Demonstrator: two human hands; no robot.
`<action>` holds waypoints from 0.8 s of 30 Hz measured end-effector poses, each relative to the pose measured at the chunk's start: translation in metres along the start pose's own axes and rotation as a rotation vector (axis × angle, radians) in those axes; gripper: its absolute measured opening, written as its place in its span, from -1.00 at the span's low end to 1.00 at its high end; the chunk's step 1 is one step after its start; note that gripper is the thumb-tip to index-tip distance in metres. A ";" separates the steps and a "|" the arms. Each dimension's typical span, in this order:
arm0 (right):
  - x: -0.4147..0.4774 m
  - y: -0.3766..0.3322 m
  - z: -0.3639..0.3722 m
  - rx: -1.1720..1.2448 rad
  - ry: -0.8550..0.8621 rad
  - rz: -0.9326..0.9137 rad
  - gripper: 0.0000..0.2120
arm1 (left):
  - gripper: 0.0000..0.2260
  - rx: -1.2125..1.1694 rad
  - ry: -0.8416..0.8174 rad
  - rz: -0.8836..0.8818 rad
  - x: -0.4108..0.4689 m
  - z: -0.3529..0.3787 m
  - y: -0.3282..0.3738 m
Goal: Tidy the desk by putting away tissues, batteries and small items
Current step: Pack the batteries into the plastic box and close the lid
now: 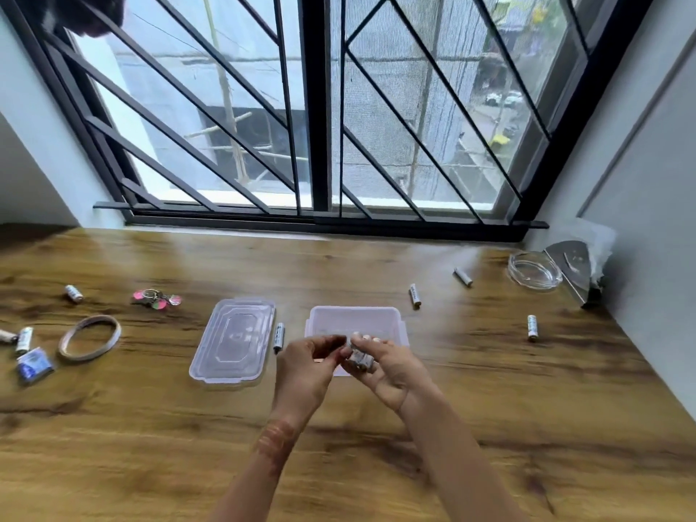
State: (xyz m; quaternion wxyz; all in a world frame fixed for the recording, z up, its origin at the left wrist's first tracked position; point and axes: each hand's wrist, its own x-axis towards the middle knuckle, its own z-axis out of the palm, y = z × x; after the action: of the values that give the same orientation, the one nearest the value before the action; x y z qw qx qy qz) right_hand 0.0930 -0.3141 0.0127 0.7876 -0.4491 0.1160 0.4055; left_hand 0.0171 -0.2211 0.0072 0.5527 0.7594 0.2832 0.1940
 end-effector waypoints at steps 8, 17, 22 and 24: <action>0.029 -0.009 0.009 0.185 0.032 0.182 -0.88 | -0.81 0.046 0.122 0.034 0.021 0.004 -0.002; 0.076 0.005 0.031 0.378 0.285 0.239 -0.64 | -0.84 0.240 0.083 -0.017 0.060 -0.018 -0.023; 0.094 0.019 0.041 0.311 0.419 0.172 -0.80 | -0.83 0.241 0.013 -0.027 0.077 -0.029 -0.030; 0.097 0.023 0.046 0.279 0.466 0.124 -0.83 | -0.83 0.238 -0.002 -0.003 0.082 -0.034 -0.033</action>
State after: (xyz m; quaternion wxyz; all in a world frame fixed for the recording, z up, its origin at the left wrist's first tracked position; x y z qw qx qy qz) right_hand 0.1303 -0.2190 -0.0279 0.7676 -0.4095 0.3762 0.3187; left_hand 0.0520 -0.1360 -0.0148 0.4593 0.8194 0.3046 0.1575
